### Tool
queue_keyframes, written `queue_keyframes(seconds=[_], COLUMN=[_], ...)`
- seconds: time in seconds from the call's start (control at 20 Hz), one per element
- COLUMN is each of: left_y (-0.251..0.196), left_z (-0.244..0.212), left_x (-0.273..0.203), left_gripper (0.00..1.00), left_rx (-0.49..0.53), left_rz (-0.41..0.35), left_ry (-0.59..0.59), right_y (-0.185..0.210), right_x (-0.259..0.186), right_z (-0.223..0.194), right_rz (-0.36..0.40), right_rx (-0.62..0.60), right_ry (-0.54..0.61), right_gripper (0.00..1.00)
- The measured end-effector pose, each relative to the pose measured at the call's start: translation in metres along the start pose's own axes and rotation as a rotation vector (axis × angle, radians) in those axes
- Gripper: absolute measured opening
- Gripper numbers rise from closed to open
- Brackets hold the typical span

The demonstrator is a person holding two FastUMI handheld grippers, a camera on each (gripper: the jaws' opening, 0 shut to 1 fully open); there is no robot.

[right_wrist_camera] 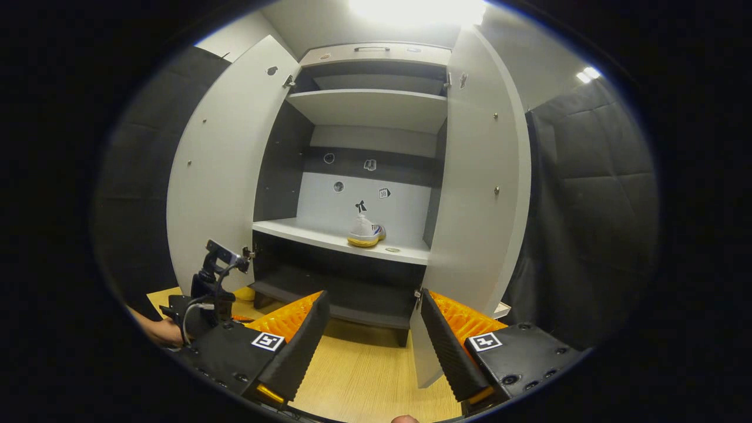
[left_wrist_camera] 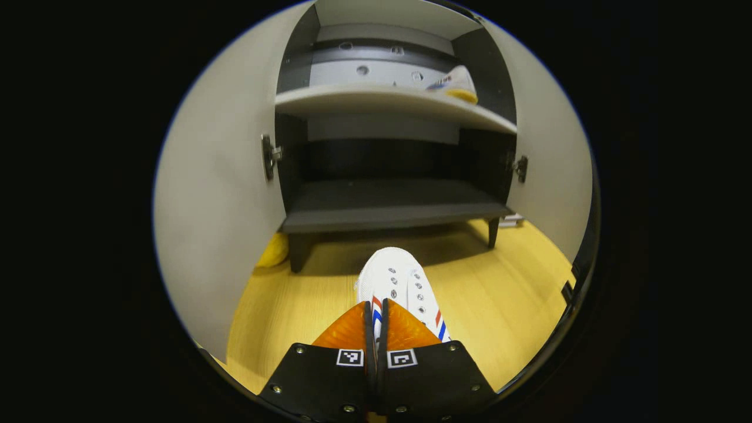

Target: Grab one shoe with the right hand and put it into the shoe cabinet, grab the other shoe with the left hand and put it into the shoe cabinet; then close the right door with the right hand and the left door with the left hand.

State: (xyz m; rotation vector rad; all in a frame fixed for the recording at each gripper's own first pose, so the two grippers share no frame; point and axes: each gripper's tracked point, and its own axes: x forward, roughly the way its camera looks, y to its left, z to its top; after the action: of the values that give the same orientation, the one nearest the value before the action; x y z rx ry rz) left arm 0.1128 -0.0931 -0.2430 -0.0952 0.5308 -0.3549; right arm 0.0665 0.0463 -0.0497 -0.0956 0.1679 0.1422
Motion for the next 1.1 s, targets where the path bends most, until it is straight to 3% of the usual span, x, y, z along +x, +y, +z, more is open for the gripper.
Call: queue_keyframes(seconds=[0.1,0.2,0.35,0.5,0.65,0.8,0.9,0.95,1.1], left_y=[-0.004,-0.004,-0.007,0.0,0.009,0.014,0.014,0.02,0.025], left_z=[0.056,0.068,0.027,-0.041,-0.075,-0.095,-0.1,-0.105,-0.117], left_x=[-0.009,-0.012,0.002,0.01,0.022,0.035,0.041,0.045,0.052], left_gripper=[0.0,0.0,0.0,0.0,0.27,0.28,0.7,0.75,0.77], left_rx=[0.012,0.019,0.022,0.008,-0.034,-0.056,-0.045,-0.029,-0.023], left_rz=[-0.017,-0.019,-0.01,-0.046,-0.027,-0.038,-0.042,-0.029,-0.031], left_ry=[-0.114,-0.116,0.005,0.182,0.249,0.291,0.315,0.33,0.352], right_y=[0.002,0.007,0.014,0.016,0.01,0.0,-0.008,-0.009,-0.009], right_x=[-0.001,-0.002,-0.006,-0.009,-0.011,-0.008,-0.004,-0.002,0.002], right_z=[0.001,-0.002,-0.003,-0.008,-0.014,-0.022,-0.025,-0.025,-0.024], right_rz=[0.006,0.017,0.036,0.05,0.04,0.031,0.034,0.033,0.037], right_rx=[0.003,0.007,0.015,-0.01,-0.016,-0.01,0.002,0.009,0.008], right_ry=[-0.005,0.001,0.0,0.009,0.02,0.047,0.068,0.073,0.076], right_gripper=[0.98,0.98,0.98,0.98,0.98,0.98,0.98,0.98,0.98])
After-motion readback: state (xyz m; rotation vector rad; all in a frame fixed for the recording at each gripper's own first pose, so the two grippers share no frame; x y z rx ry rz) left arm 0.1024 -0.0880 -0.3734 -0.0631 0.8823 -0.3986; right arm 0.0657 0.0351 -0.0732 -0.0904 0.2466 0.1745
